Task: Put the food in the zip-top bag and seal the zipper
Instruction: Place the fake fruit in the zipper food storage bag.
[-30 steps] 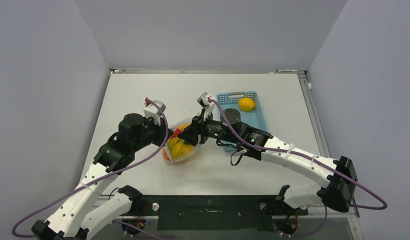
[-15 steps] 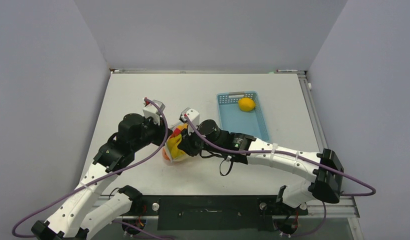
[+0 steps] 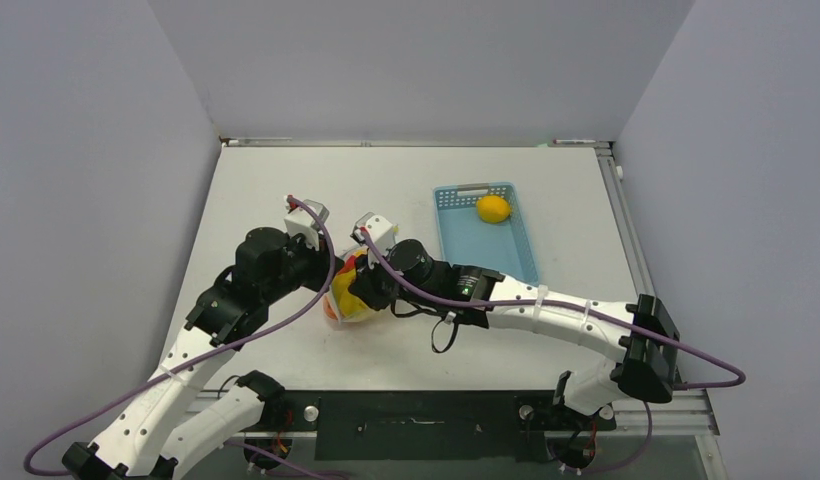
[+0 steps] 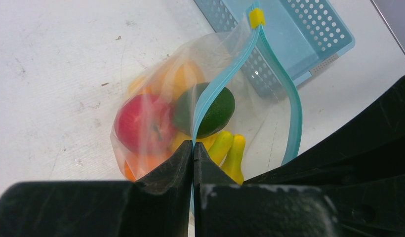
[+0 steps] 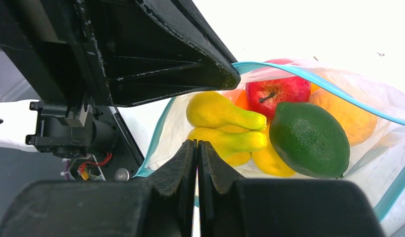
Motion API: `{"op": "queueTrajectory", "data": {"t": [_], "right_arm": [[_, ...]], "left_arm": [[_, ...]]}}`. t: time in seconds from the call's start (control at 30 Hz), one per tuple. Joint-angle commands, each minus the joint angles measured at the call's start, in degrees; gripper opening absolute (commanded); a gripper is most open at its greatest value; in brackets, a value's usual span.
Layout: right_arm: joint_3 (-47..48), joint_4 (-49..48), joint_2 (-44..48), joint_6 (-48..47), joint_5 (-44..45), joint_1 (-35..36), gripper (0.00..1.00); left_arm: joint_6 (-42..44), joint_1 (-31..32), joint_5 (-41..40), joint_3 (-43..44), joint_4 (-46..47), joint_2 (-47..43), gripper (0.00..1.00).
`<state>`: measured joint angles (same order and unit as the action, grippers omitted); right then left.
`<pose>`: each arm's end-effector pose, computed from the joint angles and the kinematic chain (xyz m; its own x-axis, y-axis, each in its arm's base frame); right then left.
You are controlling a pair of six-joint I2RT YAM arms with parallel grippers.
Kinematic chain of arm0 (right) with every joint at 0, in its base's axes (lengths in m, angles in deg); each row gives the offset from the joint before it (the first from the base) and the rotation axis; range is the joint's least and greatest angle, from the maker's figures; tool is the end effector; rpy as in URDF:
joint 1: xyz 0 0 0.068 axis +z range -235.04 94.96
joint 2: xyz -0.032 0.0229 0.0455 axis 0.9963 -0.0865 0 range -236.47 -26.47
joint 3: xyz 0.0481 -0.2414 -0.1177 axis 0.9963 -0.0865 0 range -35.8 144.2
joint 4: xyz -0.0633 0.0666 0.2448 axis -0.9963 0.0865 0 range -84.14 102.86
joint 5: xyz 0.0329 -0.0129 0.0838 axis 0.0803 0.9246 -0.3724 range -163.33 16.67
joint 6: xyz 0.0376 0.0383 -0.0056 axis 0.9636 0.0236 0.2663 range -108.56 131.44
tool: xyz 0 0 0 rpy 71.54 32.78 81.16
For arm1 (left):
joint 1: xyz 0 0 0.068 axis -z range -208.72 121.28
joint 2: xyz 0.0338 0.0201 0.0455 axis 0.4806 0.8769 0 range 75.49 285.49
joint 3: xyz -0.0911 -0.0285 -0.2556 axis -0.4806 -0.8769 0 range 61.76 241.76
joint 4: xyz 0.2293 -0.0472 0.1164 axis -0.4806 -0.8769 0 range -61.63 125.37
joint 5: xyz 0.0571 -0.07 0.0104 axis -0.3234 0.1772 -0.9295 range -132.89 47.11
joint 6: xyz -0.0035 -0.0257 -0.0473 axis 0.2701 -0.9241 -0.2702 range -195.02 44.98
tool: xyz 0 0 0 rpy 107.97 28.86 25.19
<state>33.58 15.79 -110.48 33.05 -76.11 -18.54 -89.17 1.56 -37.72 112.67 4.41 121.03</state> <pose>0.1358 0.3165 0.3267 -0.4978 -0.2226 -0.8382 -0.8070 0.4730 0.3536 0.1470 -0.0896 0.3373 -0.5016 0.0111 -0.8650 0.4639 0.8474 -0.2582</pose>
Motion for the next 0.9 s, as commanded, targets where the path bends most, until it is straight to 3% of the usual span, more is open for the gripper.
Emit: {"op": "queueTrajectory", "data": {"t": [0.0,0.57,0.87], "right_arm": [[2.42,-1.86,1.03,-0.48,2.56,0.78,0.05],[4.62,-2.69,-3.47,-0.63,6.94,0.82,0.05],[5.98,2.75,-5.72,-0.51,12.74,0.78,0.05]], "left_arm": [[0.27,0.10,-0.23,0.80,2.38,-0.81,0.00],[0.27,0.06,-0.42,0.73,2.34,-0.83,0.00],[0.27,0.04,-0.51,0.75,2.35,-0.81,0.00]]}}
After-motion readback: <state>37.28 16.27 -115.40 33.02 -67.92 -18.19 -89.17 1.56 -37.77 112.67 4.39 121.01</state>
